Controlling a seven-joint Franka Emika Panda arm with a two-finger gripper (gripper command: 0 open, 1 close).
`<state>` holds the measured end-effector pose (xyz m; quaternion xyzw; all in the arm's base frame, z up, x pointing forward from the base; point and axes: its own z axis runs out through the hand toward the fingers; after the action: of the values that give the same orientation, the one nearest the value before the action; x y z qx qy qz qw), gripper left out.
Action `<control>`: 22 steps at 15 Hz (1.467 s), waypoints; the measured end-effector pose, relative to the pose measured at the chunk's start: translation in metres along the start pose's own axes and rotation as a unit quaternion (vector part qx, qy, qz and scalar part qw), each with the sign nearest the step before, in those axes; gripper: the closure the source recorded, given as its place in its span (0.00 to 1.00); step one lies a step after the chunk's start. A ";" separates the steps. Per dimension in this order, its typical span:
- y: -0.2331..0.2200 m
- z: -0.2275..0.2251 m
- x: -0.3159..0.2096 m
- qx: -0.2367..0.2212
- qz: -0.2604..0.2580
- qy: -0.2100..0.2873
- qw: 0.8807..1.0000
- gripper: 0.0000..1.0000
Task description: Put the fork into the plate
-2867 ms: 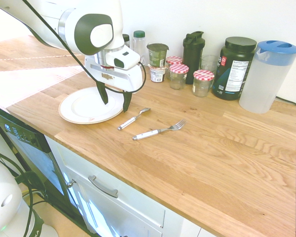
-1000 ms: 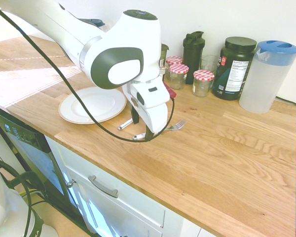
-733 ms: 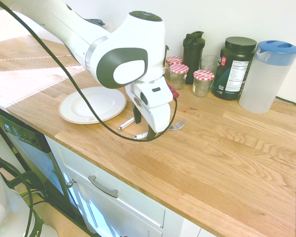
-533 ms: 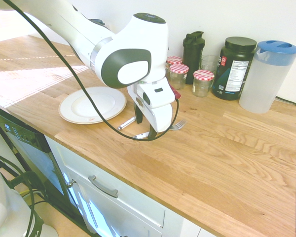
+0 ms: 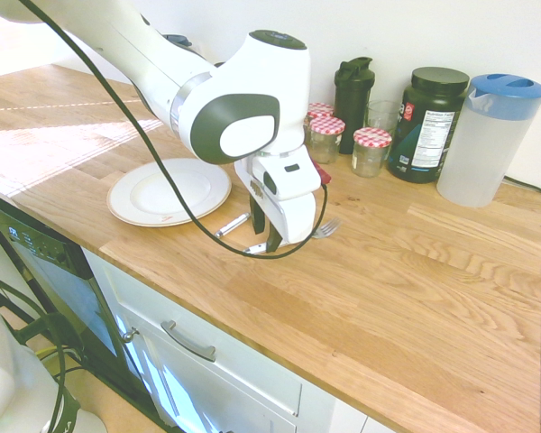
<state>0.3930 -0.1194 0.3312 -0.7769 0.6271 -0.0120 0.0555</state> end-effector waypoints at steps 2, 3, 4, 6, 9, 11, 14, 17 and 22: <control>-0.002 0.003 0.001 -0.003 0.000 -0.001 1.000 1.00; -0.004 0.003 0.003 -0.003 0.001 -0.001 1.000 1.00; -0.007 0.004 0.005 -0.003 0.001 -0.001 1.000 1.00; -0.011 0.004 0.007 -0.002 0.002 -0.001 1.000 1.00; -0.012 0.003 0.007 -0.002 0.002 0.000 1.000 1.00; -0.012 0.003 0.008 0.000 0.005 -0.001 1.000 1.00; -0.007 0.000 0.009 0.009 0.010 0.002 1.000 1.00; 0.008 -0.016 0.001 0.028 0.012 0.011 0.999 1.00; 0.020 -0.073 -0.034 0.049 0.015 0.050 0.997 1.00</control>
<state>0.3600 -0.0960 0.4038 -0.7625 0.6390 -0.0804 0.0622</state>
